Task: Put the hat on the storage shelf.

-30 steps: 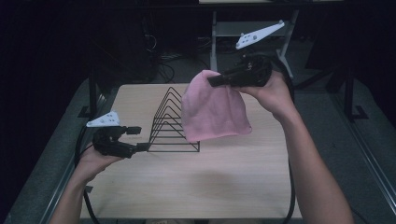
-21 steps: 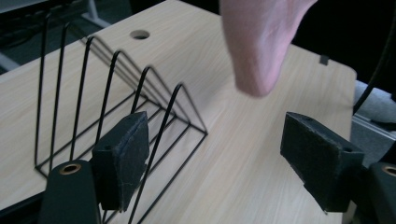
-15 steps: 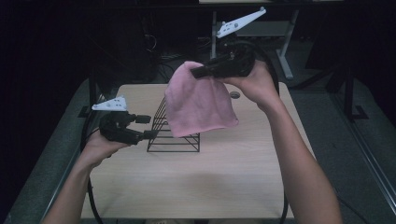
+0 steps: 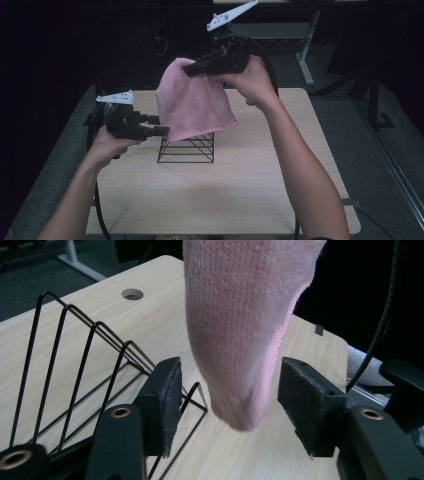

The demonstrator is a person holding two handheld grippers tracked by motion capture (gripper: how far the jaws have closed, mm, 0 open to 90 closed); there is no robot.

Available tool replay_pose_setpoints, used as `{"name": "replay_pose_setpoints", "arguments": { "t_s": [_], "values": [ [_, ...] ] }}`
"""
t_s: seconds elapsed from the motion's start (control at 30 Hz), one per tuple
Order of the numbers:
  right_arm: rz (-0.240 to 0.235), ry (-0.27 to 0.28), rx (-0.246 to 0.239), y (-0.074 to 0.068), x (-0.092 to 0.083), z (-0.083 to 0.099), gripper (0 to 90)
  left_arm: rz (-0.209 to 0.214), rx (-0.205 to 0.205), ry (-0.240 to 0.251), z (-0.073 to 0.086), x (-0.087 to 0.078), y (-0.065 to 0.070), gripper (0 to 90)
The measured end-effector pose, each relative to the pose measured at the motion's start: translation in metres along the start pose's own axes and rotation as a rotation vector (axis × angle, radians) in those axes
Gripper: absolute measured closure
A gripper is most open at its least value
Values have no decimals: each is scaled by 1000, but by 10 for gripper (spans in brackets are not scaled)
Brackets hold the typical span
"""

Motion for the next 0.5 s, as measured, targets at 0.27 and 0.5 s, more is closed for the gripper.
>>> {"name": "replay_pose_setpoints", "arguments": {
  "t_s": [0.27, 0.5],
  "values": [
    [-7, 34, -10, -1, 7, -13, 800, -20, 44, 24, -8, -9, -7, 758],
    [-12, 47, 17, 13, 15, -8, 798, -127, 55, -24, -8, -11, -31, 808]
  ]
}}
Point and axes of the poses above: each handheld gripper's, and its own axes: x roughly forward along the jaws, z roughly out of its underside, y roughly to its right, the point moved 10 cm from there along x, roughly forward along the jaws, and after that the axes turned 1 degree about x, right-handed, at the moved point
